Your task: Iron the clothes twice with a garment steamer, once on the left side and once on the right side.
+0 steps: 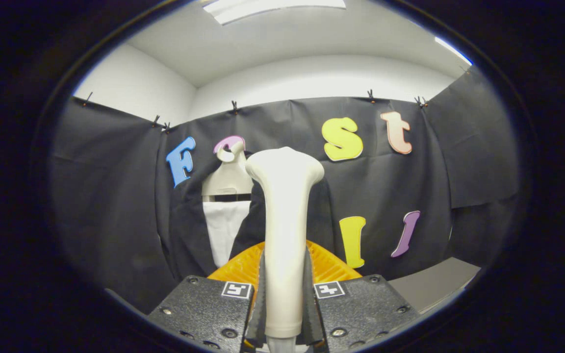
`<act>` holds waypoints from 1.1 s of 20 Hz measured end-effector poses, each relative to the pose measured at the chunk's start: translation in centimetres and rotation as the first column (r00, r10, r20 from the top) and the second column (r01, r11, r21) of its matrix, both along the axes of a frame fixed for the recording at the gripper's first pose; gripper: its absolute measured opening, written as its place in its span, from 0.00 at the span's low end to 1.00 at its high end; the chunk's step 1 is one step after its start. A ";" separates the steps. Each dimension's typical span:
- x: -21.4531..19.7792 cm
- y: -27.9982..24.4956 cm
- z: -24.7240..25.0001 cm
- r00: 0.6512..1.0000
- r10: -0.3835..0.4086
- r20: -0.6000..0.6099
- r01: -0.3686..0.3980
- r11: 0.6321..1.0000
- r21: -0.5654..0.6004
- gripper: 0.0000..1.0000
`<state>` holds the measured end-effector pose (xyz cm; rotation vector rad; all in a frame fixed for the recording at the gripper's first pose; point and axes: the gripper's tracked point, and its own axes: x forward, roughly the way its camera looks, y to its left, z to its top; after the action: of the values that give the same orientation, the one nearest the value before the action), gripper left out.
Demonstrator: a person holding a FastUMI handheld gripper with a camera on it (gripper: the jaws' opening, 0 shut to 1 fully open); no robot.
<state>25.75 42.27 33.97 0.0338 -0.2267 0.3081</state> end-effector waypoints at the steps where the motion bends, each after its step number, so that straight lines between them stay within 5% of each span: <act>1: 0.2 0.3 -0.2 1.000 -0.007 -0.002 0.007 1.000 -0.007 0.33; 11: 0.8 0.4 -2.8 0.998 -0.057 -0.013 0.056 0.995 -0.081 0.33; 22: 0.6 0.6 -12.5 0.993 -0.070 -0.099 0.054 0.986 -0.155 0.33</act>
<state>26.33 42.84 21.52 -0.1076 -0.1002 0.2596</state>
